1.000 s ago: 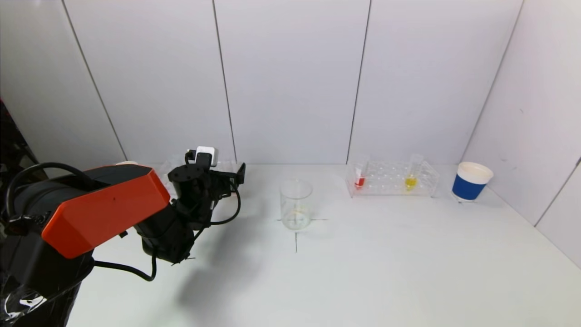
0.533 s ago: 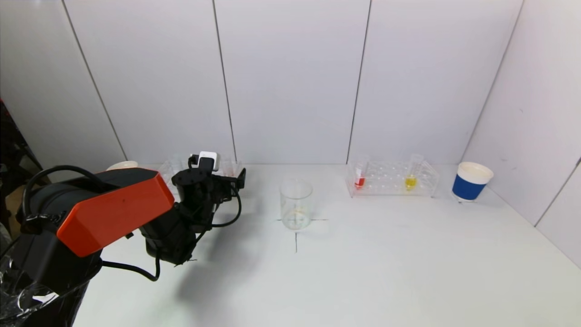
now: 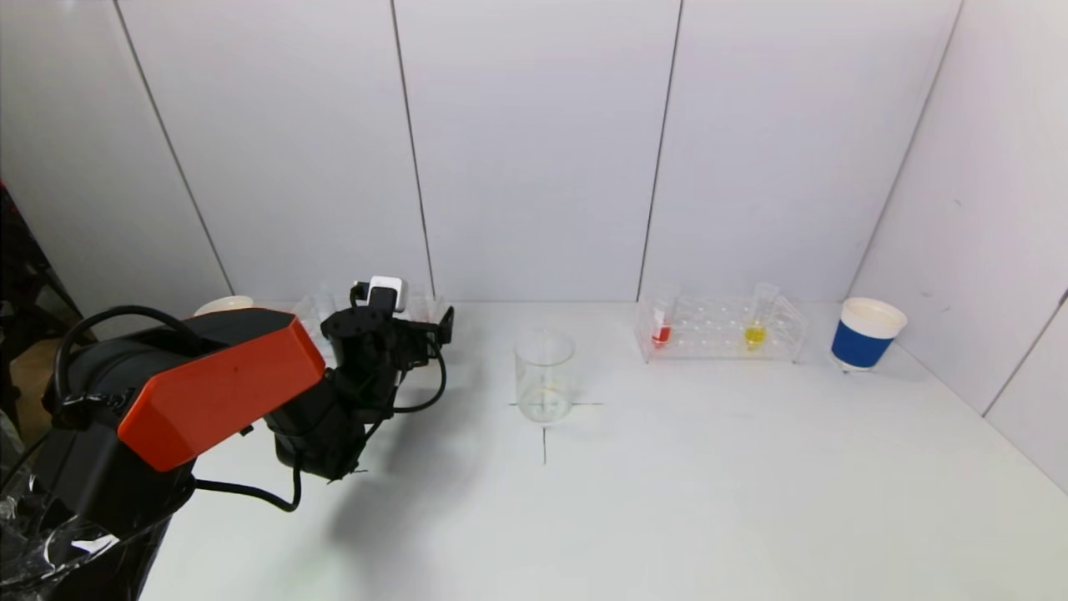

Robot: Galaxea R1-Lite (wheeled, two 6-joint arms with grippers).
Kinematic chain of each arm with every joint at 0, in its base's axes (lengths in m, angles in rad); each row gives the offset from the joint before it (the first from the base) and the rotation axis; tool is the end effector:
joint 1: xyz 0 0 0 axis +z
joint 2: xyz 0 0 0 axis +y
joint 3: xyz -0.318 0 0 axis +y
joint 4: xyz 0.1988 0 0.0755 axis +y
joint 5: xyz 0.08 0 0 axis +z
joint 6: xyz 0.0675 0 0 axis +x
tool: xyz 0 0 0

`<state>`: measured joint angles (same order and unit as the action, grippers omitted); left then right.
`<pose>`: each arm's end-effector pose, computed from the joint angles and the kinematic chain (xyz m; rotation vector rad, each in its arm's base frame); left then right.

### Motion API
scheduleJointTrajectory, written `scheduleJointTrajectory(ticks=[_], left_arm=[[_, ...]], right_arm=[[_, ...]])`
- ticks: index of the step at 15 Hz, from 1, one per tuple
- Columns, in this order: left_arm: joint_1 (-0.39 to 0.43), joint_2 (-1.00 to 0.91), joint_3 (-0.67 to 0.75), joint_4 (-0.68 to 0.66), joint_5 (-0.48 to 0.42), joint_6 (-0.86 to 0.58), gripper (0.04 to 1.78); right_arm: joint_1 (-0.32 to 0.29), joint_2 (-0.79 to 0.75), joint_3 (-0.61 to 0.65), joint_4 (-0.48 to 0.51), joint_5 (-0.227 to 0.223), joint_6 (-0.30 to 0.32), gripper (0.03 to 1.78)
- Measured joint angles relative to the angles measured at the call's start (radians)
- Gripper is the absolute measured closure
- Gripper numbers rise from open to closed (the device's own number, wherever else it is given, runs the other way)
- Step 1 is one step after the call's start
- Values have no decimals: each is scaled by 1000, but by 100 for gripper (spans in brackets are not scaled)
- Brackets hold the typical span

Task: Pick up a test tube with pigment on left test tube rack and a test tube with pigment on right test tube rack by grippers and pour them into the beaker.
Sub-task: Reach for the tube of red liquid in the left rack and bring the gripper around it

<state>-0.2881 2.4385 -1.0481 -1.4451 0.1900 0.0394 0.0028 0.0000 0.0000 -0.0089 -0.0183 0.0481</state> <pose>0.4817 -0.1294 0.0316 0.0264 -0.0551 -0.0970 0.0283 -0.0012 0.0768 0.0482 -0.0093 -0.0153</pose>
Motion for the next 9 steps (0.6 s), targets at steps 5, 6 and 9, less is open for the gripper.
scheduleJointTrajectory(ticks=[5, 6, 9], left_arm=[[9, 10, -30, 3, 2, 6, 5], [11, 14, -37, 3, 2, 11, 5], [19, 24, -55, 3, 2, 15, 5]], right_arm=[[0, 0, 0, 0, 0, 0, 4], [0, 0, 0, 0, 0, 0, 4], [0, 0, 0, 0, 0, 0, 4]])
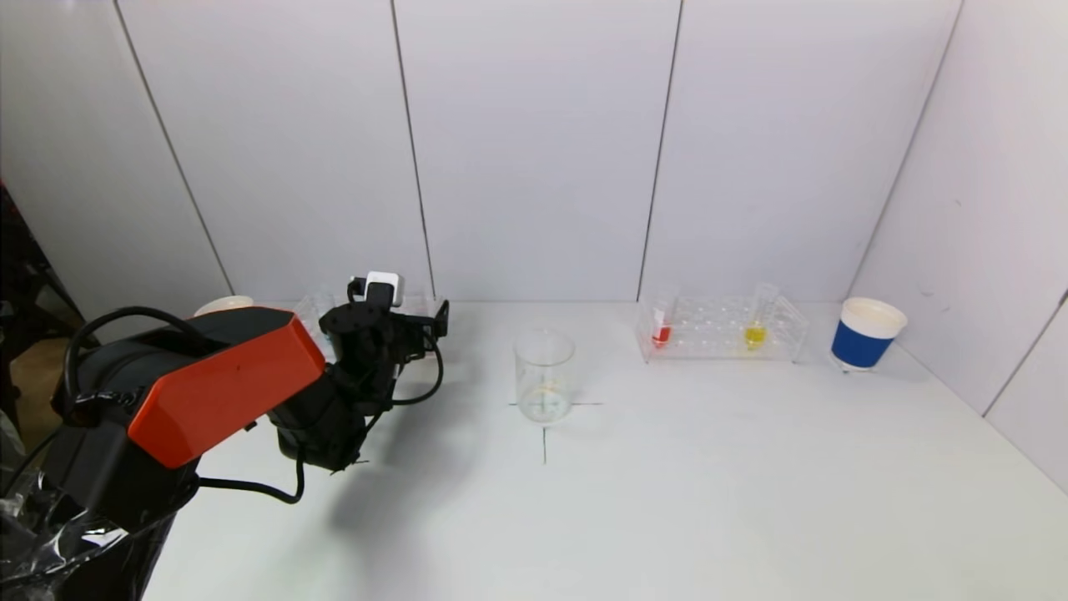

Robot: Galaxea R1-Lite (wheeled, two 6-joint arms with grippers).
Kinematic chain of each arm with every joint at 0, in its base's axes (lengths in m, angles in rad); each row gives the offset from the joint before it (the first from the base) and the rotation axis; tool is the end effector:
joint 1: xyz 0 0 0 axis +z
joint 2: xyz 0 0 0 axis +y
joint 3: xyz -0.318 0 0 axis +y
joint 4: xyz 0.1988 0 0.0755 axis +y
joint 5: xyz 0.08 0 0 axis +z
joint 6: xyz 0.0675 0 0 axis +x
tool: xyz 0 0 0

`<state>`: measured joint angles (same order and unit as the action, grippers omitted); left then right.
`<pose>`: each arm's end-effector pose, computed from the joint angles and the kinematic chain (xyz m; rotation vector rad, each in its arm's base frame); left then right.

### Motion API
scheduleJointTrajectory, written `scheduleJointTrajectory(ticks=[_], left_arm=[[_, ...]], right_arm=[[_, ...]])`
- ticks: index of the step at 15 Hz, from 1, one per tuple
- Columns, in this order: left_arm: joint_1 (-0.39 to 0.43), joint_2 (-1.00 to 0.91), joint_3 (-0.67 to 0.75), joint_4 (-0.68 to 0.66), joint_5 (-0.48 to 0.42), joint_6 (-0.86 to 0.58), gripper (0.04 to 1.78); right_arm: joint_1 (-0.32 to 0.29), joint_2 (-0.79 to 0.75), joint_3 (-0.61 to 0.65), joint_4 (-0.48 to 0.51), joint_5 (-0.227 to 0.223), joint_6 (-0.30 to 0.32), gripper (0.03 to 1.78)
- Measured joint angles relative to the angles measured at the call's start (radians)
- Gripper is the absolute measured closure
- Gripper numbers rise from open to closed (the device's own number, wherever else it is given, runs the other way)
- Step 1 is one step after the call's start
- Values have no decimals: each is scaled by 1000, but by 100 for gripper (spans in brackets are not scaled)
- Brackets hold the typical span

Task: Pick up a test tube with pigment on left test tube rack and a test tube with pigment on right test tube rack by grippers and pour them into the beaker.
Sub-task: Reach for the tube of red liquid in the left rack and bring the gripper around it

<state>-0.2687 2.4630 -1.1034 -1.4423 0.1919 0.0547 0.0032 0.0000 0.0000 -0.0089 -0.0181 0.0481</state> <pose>0.4940 -0.1227 0.0331 0.0358 -0.0826 -0.0745 0.0283 -0.0011 0.0768 0.0482 -0.0093 -0.0147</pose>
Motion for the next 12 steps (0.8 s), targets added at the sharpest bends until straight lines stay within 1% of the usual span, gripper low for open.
scheduleJointTrajectory(ticks=[12], left_arm=[[0, 13, -6, -10, 0, 8, 5]], right_arm=[[0, 0, 0, 0, 0, 0, 4]])
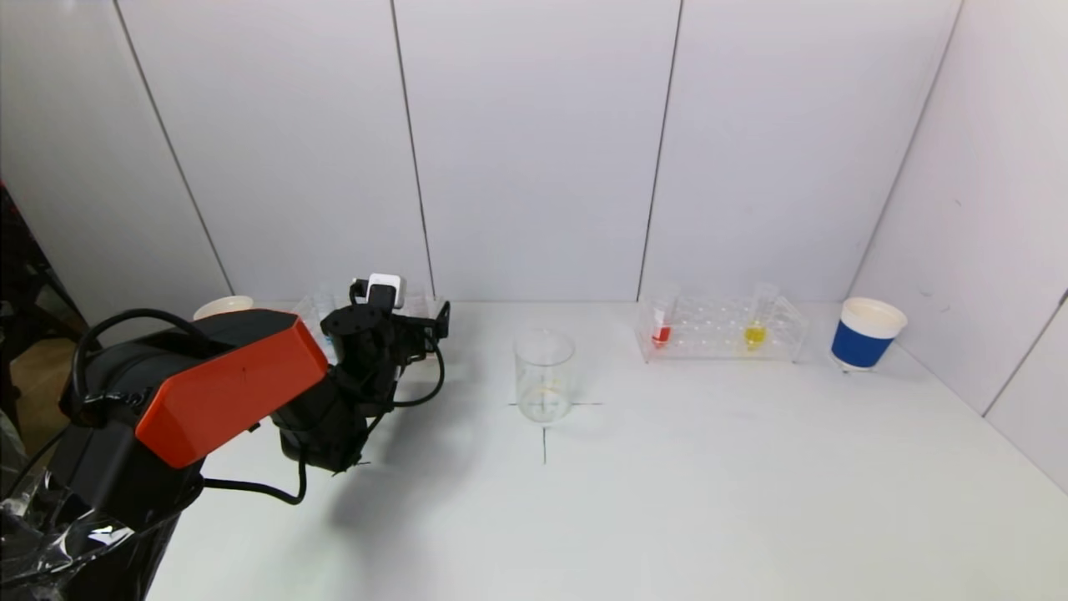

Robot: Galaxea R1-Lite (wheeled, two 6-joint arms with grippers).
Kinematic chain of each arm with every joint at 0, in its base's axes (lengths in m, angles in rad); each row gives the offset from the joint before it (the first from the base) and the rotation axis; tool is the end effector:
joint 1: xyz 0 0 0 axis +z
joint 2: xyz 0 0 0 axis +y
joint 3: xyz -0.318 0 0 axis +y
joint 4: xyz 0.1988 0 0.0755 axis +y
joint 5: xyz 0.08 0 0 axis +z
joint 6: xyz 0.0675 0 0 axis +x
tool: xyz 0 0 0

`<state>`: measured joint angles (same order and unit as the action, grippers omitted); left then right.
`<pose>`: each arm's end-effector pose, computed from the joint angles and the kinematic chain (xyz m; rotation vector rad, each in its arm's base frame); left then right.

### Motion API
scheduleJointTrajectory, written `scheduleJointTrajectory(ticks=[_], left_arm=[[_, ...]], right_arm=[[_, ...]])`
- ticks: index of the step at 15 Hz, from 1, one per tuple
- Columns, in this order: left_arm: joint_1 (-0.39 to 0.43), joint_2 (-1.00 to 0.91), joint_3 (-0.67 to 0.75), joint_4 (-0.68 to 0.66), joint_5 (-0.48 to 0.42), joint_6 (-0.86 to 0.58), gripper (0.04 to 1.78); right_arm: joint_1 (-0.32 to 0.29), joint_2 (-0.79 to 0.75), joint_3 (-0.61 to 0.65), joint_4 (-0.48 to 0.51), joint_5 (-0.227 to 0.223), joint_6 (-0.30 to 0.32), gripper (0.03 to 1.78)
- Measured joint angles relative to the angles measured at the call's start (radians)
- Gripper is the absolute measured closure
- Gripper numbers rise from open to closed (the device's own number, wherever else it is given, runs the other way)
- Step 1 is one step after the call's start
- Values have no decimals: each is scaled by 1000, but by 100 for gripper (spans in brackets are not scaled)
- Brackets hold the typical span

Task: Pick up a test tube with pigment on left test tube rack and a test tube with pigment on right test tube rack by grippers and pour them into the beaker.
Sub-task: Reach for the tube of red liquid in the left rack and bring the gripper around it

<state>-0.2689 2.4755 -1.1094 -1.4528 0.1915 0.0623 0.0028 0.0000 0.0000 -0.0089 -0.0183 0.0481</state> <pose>0.4952 -0.1231 0.0299 0.0424 -0.0868 -0.0747 0.0283 -0.0012 0.0768 0.0482 -0.0093 -0.0153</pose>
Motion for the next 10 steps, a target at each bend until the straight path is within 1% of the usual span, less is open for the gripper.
scheduleJointTrajectory(ticks=[10], left_arm=[[-1, -2, -1, -4, 0, 6, 5]], right_arm=[[0, 0, 0, 0, 0, 0, 4]])
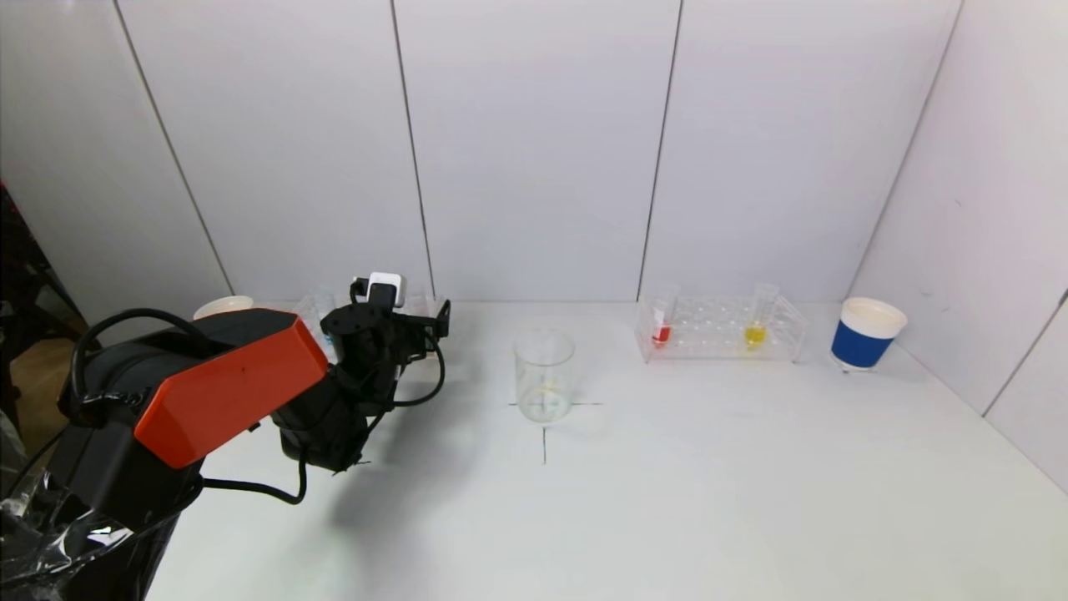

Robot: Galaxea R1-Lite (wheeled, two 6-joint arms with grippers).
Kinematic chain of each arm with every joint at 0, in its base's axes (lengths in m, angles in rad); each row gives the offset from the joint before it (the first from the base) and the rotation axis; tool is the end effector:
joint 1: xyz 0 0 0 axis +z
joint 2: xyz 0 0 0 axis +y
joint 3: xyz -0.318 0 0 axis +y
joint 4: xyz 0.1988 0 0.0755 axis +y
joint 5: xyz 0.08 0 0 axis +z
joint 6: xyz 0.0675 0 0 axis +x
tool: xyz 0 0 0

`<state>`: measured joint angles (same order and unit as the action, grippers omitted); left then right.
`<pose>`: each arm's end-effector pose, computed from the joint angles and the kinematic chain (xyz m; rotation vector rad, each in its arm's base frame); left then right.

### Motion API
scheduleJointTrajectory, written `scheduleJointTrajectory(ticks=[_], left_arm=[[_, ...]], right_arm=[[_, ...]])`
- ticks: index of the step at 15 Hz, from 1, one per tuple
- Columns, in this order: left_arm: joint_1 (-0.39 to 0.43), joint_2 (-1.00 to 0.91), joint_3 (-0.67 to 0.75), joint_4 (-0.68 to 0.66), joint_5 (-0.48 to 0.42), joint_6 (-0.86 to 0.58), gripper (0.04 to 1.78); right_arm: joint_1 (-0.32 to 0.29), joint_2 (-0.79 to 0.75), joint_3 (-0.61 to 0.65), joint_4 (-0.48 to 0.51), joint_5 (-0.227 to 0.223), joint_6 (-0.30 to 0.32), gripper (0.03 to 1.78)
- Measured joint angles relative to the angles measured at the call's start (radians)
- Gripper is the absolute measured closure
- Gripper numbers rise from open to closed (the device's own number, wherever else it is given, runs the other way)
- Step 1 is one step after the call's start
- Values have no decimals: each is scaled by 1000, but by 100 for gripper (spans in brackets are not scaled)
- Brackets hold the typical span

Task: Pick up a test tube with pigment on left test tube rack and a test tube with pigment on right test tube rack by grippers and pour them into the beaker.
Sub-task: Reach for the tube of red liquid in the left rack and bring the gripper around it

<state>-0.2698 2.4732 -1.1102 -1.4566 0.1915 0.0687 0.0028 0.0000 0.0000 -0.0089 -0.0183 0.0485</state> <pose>0.4951 -0.1236 0.0318 0.0472 -0.0938 -0.0751 0.0283 -0.0012 0.0768 0.0486 -0.0093 -0.0153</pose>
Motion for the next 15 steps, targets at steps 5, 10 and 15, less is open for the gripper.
scheduleJointTrajectory(ticks=[5, 10, 15], left_arm=[[-2, -3, 1, 0, 0, 0, 5], [-5, -3, 0, -1, 0, 0, 5], [-6, -4, 0, -1, 0, 0, 5]], right_arm=[[0, 0, 0, 0, 0, 0, 4], [0, 0, 0, 0, 0, 0, 4], [0, 0, 0, 0, 0, -1, 4]])
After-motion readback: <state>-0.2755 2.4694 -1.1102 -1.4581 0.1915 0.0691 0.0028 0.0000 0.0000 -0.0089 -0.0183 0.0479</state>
